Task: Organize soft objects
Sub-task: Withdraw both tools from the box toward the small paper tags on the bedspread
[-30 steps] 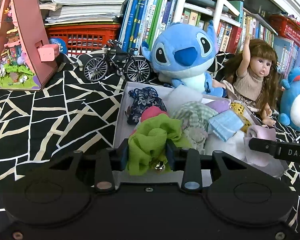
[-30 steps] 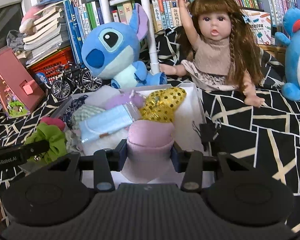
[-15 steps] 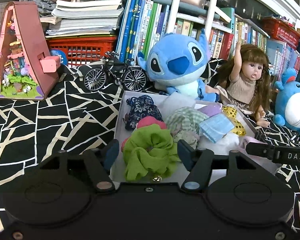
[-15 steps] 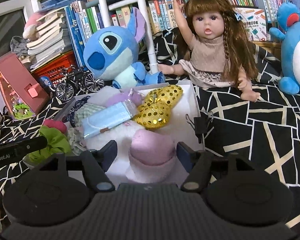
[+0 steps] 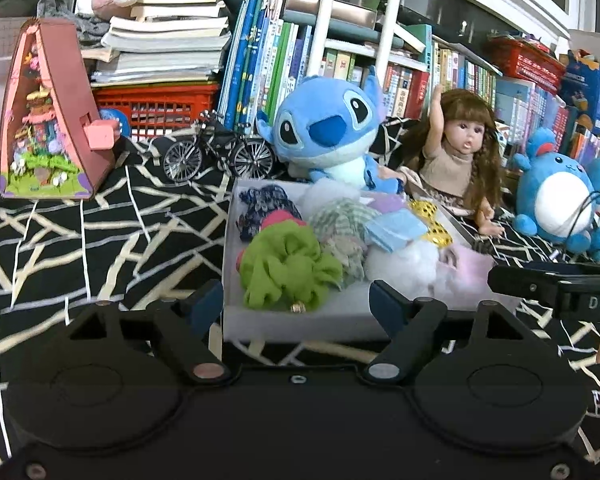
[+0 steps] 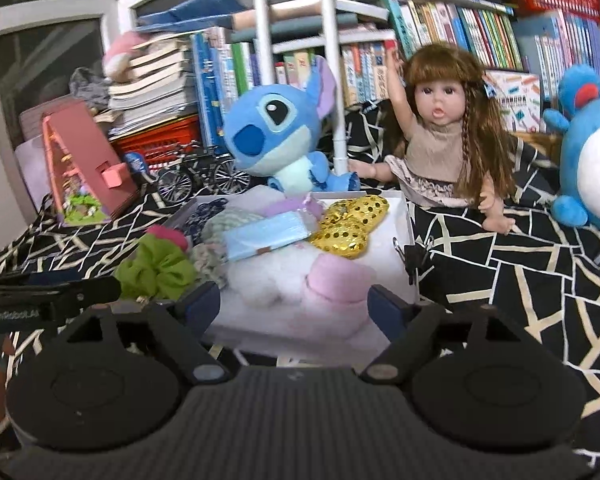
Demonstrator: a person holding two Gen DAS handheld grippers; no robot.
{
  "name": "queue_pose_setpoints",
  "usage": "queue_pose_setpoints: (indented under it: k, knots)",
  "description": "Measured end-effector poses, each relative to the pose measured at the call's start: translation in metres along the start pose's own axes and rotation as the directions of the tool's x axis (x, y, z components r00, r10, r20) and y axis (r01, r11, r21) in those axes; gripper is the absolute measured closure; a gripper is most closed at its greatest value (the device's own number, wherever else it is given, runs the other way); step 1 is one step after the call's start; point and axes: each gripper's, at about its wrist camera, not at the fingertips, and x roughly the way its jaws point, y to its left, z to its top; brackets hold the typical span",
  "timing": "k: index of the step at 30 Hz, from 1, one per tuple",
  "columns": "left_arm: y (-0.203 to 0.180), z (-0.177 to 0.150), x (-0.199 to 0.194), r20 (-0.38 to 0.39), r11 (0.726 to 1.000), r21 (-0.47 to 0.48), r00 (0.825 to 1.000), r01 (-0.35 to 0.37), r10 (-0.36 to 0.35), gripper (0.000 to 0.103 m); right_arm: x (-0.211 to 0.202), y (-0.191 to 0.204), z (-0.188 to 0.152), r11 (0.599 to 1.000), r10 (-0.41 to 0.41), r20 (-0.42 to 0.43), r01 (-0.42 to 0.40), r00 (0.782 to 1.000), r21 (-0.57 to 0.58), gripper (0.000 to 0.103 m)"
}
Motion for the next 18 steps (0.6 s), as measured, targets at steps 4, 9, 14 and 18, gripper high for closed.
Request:
queue_pose_setpoints:
  k: [4, 9, 14, 18]
  knots:
    - [0.001, -0.013, -0.01, -0.021, 1.0, -0.006, 1.0, 0.021, -0.021, 0.024, -0.016, 0.012, -0.014, 0.998, -0.005, 0.016, 0.006, 1.0, -0.057, 0.011]
    - [0.0, -0.029, -0.018, -0.041, 1.0, 0.014, 0.999, 0.024, -0.023, 0.024, -0.031, 0.023, -0.033, 0.994, -0.013, 0.019, 0.015, 1.0, -0.105, 0.01]
    - [0.0, -0.045, -0.021, -0.062, 1.0, 0.018, 0.998, 0.023, -0.022, 0.023, -0.043, 0.03, -0.052, 0.994, -0.007, 0.016, 0.008, 1.0, -0.108, 0.01]
    - [-0.003, -0.055, -0.018, -0.083, 1.0, 0.021, 0.996, 0.023, -0.021, 0.023, -0.054, 0.035, -0.069, 0.993, -0.006, 0.023, 0.009, 1.0, -0.117, 0.007]
